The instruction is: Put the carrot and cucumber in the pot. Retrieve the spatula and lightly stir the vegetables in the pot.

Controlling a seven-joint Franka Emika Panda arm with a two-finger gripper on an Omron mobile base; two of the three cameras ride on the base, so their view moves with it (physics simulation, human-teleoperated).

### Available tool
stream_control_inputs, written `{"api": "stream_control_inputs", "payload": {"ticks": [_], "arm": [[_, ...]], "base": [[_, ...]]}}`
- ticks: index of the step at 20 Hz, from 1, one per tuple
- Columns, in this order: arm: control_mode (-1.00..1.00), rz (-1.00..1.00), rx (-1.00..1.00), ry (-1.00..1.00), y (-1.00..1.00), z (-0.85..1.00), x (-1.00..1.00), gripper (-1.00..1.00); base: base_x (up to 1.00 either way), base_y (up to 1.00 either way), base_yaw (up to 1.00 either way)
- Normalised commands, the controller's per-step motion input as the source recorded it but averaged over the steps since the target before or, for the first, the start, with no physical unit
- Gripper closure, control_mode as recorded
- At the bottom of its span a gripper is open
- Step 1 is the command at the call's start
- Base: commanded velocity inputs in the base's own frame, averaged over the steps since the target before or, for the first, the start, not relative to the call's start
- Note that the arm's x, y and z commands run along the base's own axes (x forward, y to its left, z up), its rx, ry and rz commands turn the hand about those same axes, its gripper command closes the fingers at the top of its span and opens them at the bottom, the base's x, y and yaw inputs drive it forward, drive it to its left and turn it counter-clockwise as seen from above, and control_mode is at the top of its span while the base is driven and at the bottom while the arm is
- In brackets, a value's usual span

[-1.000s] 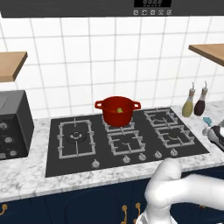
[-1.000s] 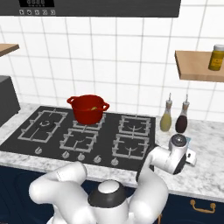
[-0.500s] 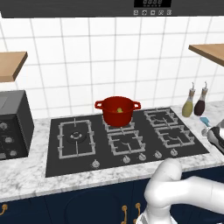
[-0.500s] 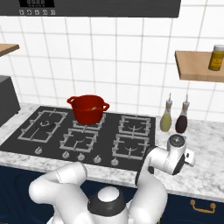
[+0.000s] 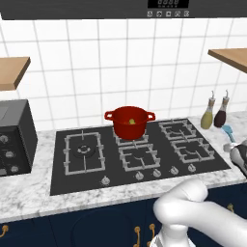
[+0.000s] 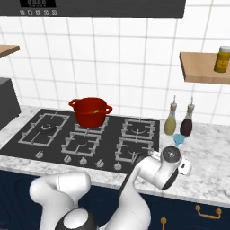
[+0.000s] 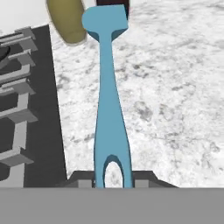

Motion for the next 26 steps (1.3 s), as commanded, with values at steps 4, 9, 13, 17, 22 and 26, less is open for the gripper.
{"api": "stream_control_inputs", "payload": {"ticks": [4, 9, 13, 17, 22, 26], "arm": [[-1.00, 0.06, 0.17, -0.01, 0.59, 0.66, -0.52, 1.00], [-1.00, 0.12, 0.16, 0.00, 0.68, 0.89, -0.25, 1.00], [-1.00, 0.15, 0.12, 0.04, 0.89, 0.95, -0.02, 1.00], [-1.00, 0.04, 0.05, 0.00, 1.00, 0.64, 0.00, 1.00], [-1.00, 0.00, 0.06, 0.00, 1.00, 0.49, 0.00, 1.00], [-1.00, 0.04, 0.27, 0.04, 0.86, 0.40, 0.00, 1.00]], "base": [[0.00, 0.00, 0.00], [0.00, 0.00, 0.00], [0.00, 0.00, 0.00], [0.00, 0.00, 0.00], [0.00, 0.00, 0.00], [0.00, 0.00, 0.00]]}}
